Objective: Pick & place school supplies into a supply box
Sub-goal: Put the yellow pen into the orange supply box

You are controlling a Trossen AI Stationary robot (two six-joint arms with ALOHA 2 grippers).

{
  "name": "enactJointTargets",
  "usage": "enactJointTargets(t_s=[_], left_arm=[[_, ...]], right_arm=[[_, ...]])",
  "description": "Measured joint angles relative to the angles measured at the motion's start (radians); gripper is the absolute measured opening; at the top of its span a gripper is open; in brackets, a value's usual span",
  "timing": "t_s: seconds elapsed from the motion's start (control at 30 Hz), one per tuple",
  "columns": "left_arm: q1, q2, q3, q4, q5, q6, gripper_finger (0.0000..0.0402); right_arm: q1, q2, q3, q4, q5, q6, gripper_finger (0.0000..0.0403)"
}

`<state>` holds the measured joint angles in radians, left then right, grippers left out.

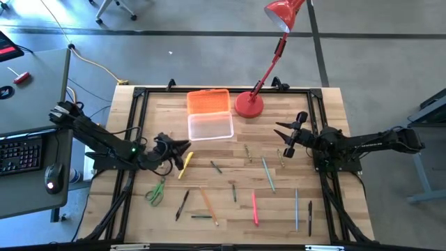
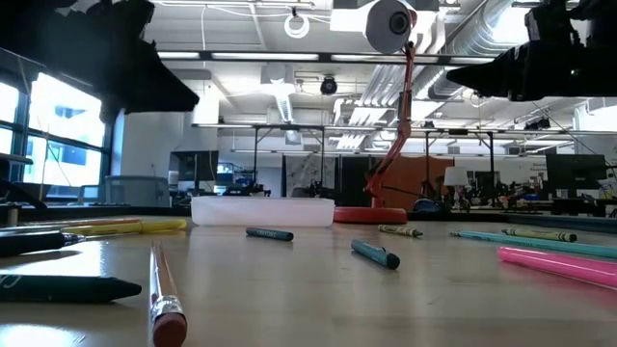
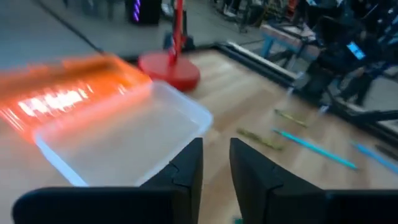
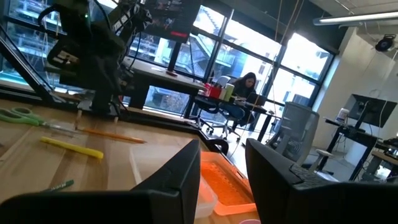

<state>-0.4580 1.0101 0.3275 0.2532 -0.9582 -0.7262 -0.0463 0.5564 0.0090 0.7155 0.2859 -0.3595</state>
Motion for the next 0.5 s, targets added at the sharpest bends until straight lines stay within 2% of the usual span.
enactJointTargets(t_s=[0.27, 0.5], left_arm=[[0.000, 0.157, 0.001, -0.023, 0.123, -0.149, 0.0075], [0.000, 0.315, 0.001, -0.019, 0.148, -0.198, 0.0100]], right_arm=[[0.000, 0.000, 0.000, 0.000, 0.000, 0.003, 0.0108], [0.000, 0.000, 0.000, 0.000, 0.000, 0.011, 0.0108]])
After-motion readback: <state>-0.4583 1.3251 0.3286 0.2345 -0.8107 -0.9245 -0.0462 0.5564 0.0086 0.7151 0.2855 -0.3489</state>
